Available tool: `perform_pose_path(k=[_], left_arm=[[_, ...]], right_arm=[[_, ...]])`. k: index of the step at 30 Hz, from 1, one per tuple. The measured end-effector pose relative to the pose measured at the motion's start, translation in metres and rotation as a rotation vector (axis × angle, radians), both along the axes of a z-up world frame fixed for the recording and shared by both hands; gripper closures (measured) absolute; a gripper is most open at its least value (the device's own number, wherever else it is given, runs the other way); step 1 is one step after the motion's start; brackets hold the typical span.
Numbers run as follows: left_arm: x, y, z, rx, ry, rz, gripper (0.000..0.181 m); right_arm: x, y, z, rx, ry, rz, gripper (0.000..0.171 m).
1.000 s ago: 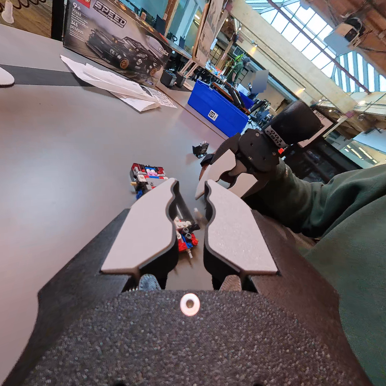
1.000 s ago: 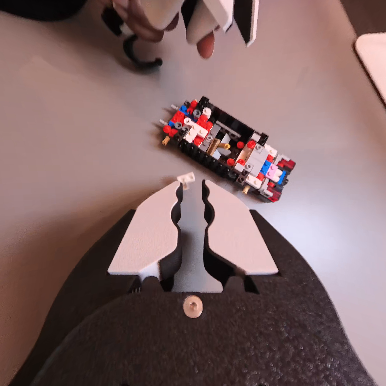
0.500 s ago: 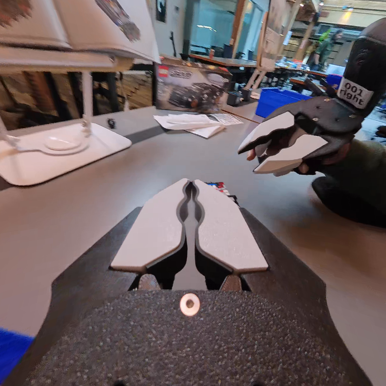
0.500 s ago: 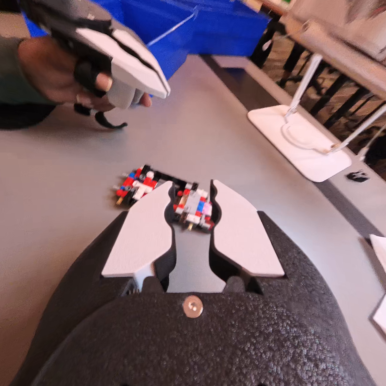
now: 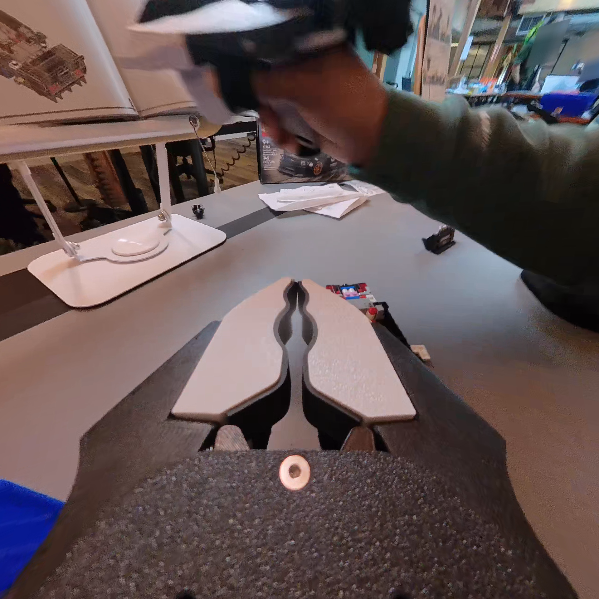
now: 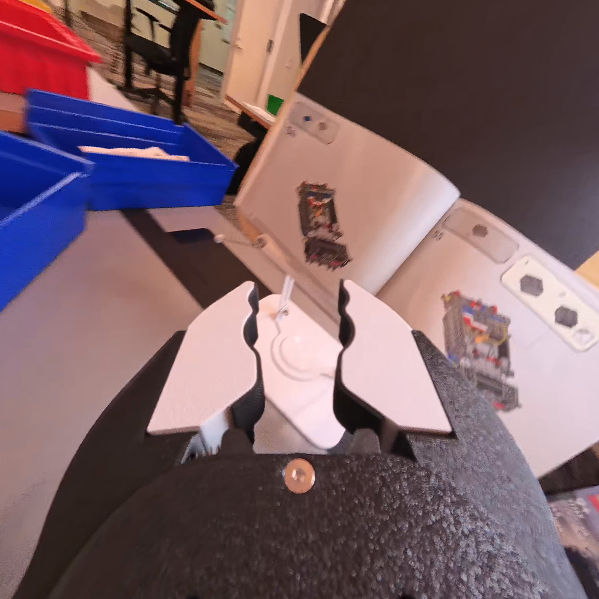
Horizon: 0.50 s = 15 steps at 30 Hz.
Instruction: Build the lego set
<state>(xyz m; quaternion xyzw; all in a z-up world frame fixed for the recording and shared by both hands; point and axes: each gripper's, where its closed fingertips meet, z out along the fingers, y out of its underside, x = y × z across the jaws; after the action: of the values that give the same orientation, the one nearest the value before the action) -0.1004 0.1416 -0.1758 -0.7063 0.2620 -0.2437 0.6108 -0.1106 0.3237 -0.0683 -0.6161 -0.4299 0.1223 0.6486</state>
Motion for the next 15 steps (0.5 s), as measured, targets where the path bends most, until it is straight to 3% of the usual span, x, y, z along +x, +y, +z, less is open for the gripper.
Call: perform_pose_path(k=[4, 7, 15], left_arm=[[0.011, -0.006, -0.006, 0.071, 0.112, -0.026, 0.181], [0.019, -0.012, -0.007, 0.11, 0.167, -0.051, 0.181], [0.02, -0.016, -0.003, 0.117, 0.167, -0.076, 0.181]], right_arm=[[-0.027, 0.057, 0.014, 0.058, -0.009, -0.143, 0.094], [-0.039, 0.084, 0.022, 0.141, -0.032, -0.237, 0.081], [-0.041, 0.099, 0.022, 0.241, -0.042, -0.31, 0.1]])
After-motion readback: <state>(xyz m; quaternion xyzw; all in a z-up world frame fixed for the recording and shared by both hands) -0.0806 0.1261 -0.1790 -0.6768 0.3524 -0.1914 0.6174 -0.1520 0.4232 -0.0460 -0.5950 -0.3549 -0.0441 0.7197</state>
